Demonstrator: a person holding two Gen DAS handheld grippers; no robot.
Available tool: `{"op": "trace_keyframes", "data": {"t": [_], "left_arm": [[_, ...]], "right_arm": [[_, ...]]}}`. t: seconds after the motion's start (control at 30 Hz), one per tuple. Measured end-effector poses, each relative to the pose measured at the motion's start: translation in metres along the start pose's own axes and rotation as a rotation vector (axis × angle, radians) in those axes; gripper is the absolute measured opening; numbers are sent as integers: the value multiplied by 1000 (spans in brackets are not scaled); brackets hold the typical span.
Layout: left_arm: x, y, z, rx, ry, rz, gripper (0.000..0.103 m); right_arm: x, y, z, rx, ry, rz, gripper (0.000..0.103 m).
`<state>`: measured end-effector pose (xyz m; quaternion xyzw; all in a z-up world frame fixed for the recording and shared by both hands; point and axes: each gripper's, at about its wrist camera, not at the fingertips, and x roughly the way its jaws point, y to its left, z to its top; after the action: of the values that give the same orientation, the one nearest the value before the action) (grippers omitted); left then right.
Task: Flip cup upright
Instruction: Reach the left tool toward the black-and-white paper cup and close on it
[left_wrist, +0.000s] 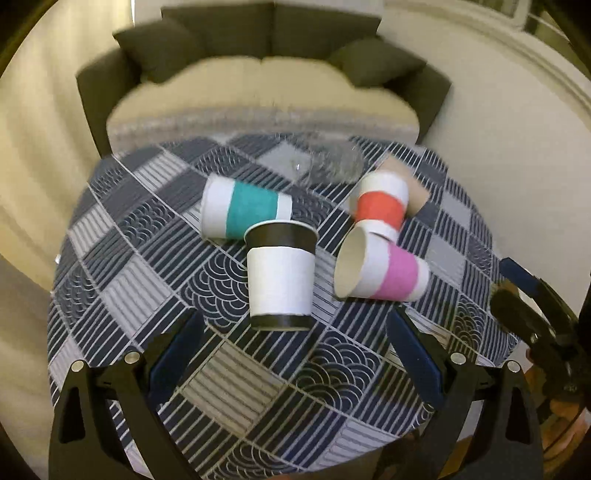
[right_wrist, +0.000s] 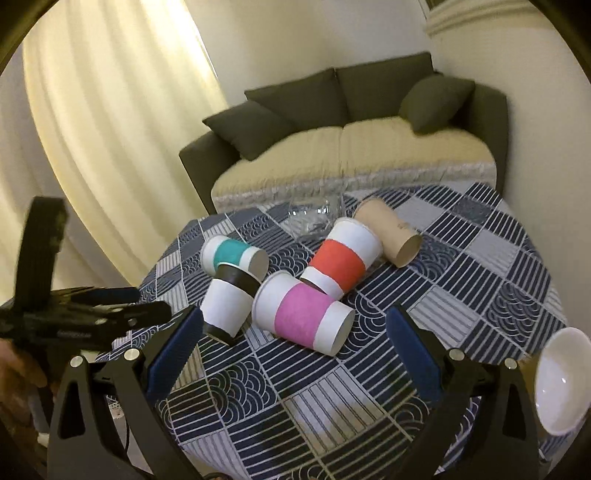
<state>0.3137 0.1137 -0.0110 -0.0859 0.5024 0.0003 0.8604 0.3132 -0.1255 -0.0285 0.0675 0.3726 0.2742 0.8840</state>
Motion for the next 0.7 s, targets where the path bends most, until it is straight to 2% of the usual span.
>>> {"op": "trace_keyframes", "data": {"t": [0.1, 0.2, 0.3, 0.57, 0.63, 0.7], "left_arm": [[21, 6, 14, -6, 55, 16, 95], [41, 10, 23, -19, 120, 24, 95], [58, 10, 29, -13, 173, 30, 95], [88, 6, 41, 4, 242, 63, 95], [92, 4, 43, 18, 245, 76, 93], [96, 3, 43, 26, 250, 90, 86]], "right_arm": [[10, -10, -1, 20, 8, 11, 98], [15, -18, -5, 5, -14, -41, 98], [21, -29, -9, 38, -13, 13, 98], [31, -30, -15, -32, -33, 40, 98], [31, -31, -15, -28, -32, 48, 98], [31, -32, -17, -31, -27, 48, 98]]}}
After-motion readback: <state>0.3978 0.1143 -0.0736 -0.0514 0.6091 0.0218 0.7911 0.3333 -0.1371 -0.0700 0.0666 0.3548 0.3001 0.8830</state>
